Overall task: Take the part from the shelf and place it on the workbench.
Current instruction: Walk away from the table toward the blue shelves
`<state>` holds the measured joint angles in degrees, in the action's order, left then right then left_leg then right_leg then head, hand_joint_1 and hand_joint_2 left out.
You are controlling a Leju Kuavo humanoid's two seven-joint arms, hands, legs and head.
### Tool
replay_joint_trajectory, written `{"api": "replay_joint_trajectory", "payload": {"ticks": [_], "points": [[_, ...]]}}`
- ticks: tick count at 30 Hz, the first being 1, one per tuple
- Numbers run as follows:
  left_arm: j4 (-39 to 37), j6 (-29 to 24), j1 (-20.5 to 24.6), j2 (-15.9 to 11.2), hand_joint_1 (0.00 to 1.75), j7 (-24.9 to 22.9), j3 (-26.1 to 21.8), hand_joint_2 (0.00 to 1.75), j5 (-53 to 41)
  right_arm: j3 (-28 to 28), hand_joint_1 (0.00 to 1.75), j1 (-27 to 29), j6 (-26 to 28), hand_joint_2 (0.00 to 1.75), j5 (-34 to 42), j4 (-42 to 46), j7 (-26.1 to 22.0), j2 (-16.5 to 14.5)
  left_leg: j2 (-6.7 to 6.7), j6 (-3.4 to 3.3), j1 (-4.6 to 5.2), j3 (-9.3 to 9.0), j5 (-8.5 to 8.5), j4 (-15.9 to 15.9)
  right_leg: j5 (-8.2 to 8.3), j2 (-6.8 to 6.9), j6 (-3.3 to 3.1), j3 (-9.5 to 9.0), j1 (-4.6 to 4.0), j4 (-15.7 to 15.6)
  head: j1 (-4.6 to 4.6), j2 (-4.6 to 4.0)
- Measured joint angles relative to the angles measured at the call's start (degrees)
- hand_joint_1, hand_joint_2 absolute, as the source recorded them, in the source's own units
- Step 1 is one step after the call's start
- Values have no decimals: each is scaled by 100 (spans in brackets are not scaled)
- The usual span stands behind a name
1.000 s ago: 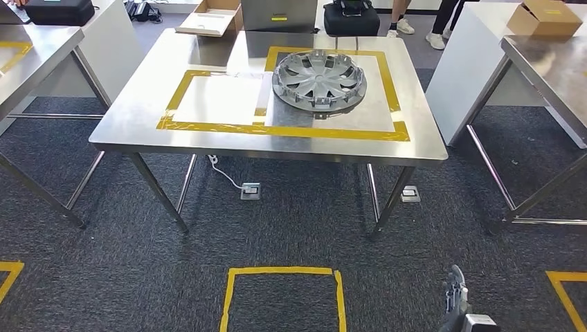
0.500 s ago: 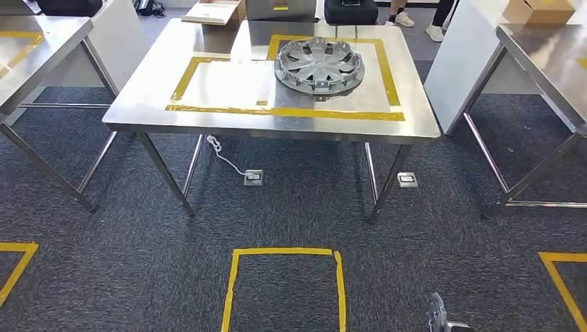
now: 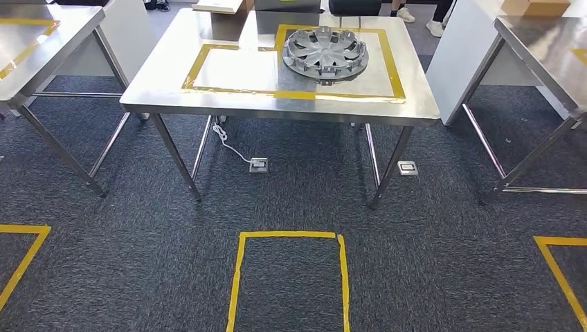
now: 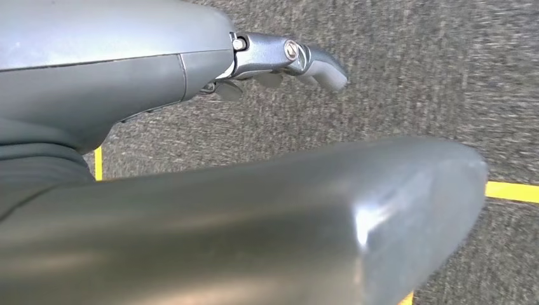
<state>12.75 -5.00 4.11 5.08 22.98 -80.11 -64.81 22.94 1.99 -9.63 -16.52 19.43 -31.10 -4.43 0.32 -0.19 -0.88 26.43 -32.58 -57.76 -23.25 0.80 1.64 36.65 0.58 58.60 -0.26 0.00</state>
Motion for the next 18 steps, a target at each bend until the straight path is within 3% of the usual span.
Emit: {"api": "replay_joint_trajectory", "payload": {"ticks": [2, 4, 5, 6, 7, 9, 11, 12, 15, 18], "points": [[-3, 15, -2, 4, 0, -21, 0, 0, 1, 39, 0, -21, -22, 0, 21, -211, 137, 26, 11, -89, -7, 81, 91, 2, -282, -15, 59, 137, 19, 342, -19, 0], [-3, 20, -4, 4, 0, -58, 0, 87, 4, 70, 0, -56, -33, 0, 38, -366, 298, 44, 18, -124, 6, 180, 169, -3, -782, -28, 89, 386, 22, 1066, -42, 0], [-3, 19, -5, 4, 0, -94, 0, 131, 11, 87, 0, -76, -49, 0, 52, -434, 454, 53, 21, -130, 16, 227, 202, -8, -953, -31, 92, 468, 22, 1378, -48, 0], [-4, 19, -6, 4, 0, -136, 0, 175, 20, 107, 0, -93, -65, 44, 65, -495, 658, 63, 22, -131, 27, 264, 229, -12, -1017, -32, 83, 462, 19, 1522, -50, 0], [-4, 22, -6, 4, 0, -170, 0, 175, 28, 128, 0, -103, -75, 87, 72, -545, 874, 71, 21, -129, 36, 290, 250, -16, -972, -33, 60, 344, 11, 1446, -52, 0], [-9, 31, -5, 9, 0, -205, 0, 175, 34, 166, 0, -112, -78, 175, 62, -608, 1221, 80, 15, -118, 48, 304, 277, -20, -690, -36, -35, -141, -33, 766, -58, 0], [-24, 60, 2, 29, 0, -214, 0, 175, 44, 201, 0, -129, -83, 175, 54, -649, 1453, 95, 25, -80, 59, 322, 298, -29, -524, -29, -146, -537, -94, 96, -57, 0], [-30, 79, 7, 36, 0, -219, 1, 175, 52, 218, 0, -137, -90, 175, 55, -668, 1551, 102, 33, -61, 61, 337, 302, -40, -503, -24, -170, -612, -114, -67, -54, 0], [-37, 145, 17, 40, 0, -231, 2, 175, 69, 254, 0, -129, -82, 175, 55, -719, 1768, 118, 39, -30, 59, 360, 311, -51, -493, -17, -127, -608, -123, -131, -52, 0], [-50, 170, 19, 54, 0, -228, 2, 175, 71, 263, 0, -131, -80, 175, 55, -748, 1819, 130, 39, 4, 47, 357, 334, -28, -492, -17, -148, -599, -134, -121, -54, 0]]}}
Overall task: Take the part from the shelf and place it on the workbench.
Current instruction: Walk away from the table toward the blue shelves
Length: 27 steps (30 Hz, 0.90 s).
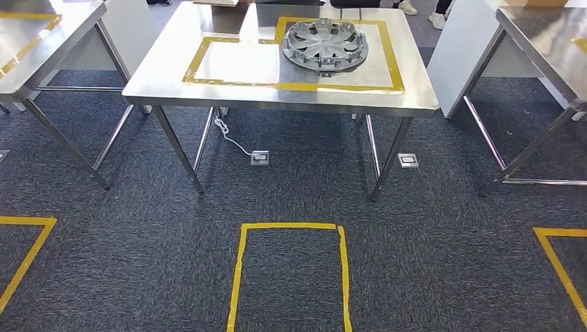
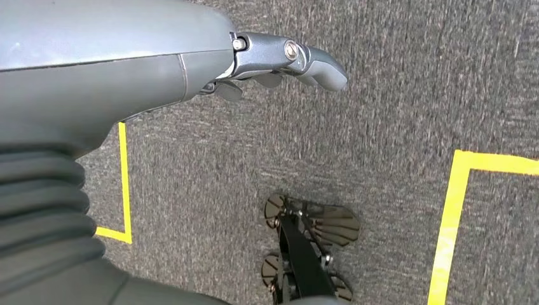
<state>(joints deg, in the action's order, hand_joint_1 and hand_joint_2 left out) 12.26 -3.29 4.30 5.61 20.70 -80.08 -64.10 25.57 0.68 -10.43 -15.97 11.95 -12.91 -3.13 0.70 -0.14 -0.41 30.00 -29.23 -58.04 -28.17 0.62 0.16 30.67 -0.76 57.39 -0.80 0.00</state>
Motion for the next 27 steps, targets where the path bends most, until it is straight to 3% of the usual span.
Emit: {"api": "replay_joint_trajectory", "payload": {"ticks": [11, 15, 17, 19, 21, 27], "points": [[-14, 60, -7, 26, 0, -6, 34, 175, 126, 88, 0, -2, 28, 175, -14, -15, 464, 69, -1, 58, -5, 1, 44, 26, 19, 0, -54, 18, -4, 20, 1, 0], [18, 90, -75, 18, 0, -131, 445, 175, 472, 31, 0, 31, 115, 175, 63, -14, 584, 116, -1, 57, -6, 1, 46, 26, 22, 0, -53, 18, 2, 21, 0, 0], [48, 97, -119, 1, 0, -211, 717, 175, 721, -40, 0, 51, 156, 87, 128, -13, 611, 134, -1, 56, -5, 2, 47, 26, 23, 0, -52, 18, 5, 21, 0, 0], [84, 102, -165, -18, 0, -296, 1020, 87, 987, -125, 0, 75, 203, 0, 196, -8, 638, 146, -1, 56, -5, 2, 47, 25, 23, 0, -52, 18, 7, 21, 1, 0], [122, 110, -213, -40, 0, -380, 1327, 0, 1245, -213, 0, 102, 238, 0, 266, 2, 674, 159, -1, 55, -5, 2, 47, 25, 23, 0, -52, 18, 8, 21, 1, 0], [248, 138, -368, -106, 0, -634, 2274, 0, 2021, -522, 0, 195, 359, 0, 466, 99, 768, 182, -2, 55, -5, 2, 47, 25, 24, 0, -52, 18, 9, 20, 1, 0]]}}
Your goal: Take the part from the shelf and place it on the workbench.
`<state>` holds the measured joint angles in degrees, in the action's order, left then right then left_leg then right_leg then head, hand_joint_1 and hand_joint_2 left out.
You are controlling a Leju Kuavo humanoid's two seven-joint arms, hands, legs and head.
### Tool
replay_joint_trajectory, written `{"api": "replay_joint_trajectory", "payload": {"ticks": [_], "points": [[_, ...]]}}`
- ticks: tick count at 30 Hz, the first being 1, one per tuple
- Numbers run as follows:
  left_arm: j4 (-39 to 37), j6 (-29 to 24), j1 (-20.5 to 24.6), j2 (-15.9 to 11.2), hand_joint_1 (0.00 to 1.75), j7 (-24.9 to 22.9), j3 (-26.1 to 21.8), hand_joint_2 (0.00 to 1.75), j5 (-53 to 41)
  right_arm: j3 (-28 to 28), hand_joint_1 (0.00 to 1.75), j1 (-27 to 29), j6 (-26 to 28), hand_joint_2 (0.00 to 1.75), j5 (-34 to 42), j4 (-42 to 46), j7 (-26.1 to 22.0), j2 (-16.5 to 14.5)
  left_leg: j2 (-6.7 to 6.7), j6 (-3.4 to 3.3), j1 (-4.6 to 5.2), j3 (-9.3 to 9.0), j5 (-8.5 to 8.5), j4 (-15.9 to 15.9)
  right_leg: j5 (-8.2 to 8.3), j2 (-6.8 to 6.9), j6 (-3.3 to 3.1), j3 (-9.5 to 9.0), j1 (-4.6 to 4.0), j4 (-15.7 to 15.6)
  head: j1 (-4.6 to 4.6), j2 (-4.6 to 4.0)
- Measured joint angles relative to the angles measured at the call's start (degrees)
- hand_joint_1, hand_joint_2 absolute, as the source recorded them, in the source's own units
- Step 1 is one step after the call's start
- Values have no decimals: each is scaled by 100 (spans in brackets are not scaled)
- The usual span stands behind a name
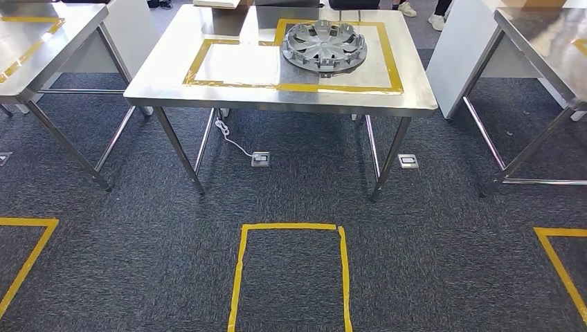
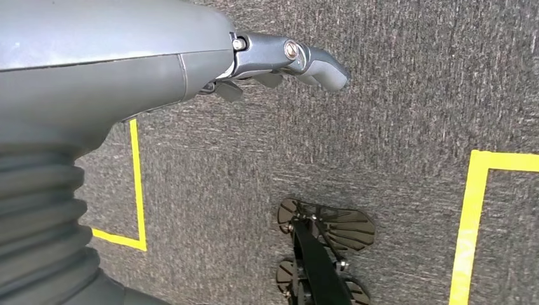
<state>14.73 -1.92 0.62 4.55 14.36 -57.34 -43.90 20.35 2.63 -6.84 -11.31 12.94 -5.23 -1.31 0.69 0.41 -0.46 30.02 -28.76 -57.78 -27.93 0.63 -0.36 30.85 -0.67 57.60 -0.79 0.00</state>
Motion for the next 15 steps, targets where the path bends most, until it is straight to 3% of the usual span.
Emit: {"api": "replay_joint_trajectory", "payload": {"ticks": [15], "points": [[324, 67, -392, -165, 0, -613, 2339, 0, 1880, -781, 0, 245, 283, 0, 483, 365, 222, 29, 0, -1, 0, 0, 1, 0, 0, 0, -1, 0, 0, 0, 0, 0]]}}
